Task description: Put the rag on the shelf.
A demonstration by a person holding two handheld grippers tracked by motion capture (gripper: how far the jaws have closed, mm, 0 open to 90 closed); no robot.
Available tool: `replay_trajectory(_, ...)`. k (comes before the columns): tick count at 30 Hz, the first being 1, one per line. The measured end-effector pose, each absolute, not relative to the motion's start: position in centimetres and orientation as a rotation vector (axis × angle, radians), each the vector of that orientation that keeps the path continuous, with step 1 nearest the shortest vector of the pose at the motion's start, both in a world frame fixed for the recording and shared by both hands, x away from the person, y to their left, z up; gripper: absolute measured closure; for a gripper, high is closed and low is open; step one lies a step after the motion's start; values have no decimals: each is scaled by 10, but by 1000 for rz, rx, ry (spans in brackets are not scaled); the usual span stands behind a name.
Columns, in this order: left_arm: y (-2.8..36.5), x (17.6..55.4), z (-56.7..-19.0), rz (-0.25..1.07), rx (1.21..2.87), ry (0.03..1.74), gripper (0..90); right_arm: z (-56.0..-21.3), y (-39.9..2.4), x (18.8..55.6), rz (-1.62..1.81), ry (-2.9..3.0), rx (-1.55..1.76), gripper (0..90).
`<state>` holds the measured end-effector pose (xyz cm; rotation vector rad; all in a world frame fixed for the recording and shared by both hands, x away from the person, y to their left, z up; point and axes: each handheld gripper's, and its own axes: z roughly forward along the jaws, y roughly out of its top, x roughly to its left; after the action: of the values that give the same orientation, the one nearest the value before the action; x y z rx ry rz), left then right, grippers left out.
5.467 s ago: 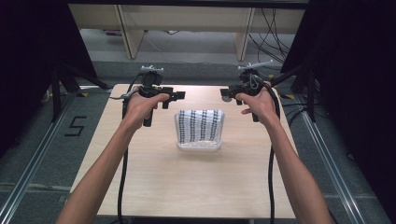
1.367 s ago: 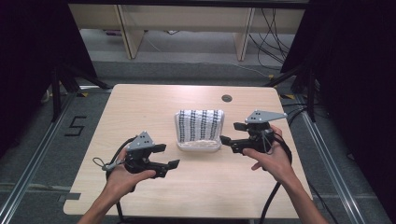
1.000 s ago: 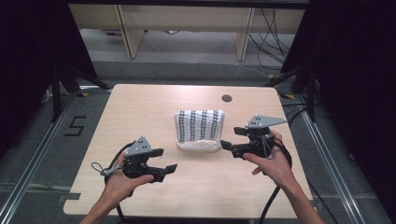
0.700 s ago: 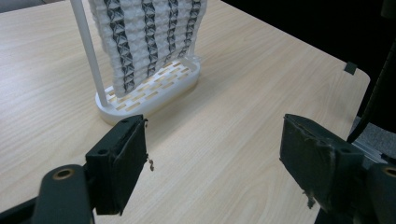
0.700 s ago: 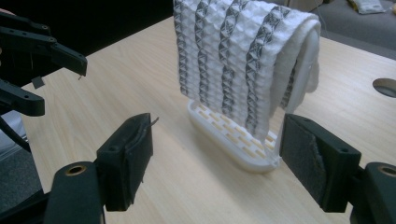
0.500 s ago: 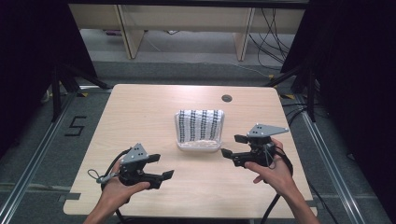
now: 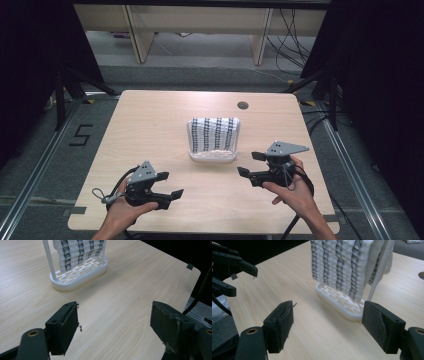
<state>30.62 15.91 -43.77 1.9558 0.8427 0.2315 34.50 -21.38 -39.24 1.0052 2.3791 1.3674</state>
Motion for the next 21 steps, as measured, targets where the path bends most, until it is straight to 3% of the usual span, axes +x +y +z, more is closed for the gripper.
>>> replay_trajectory(21, 168, 291, -464, 242, 1964, 862, 215, -432, -221, 324, 1369, 2391, 1050, 219)
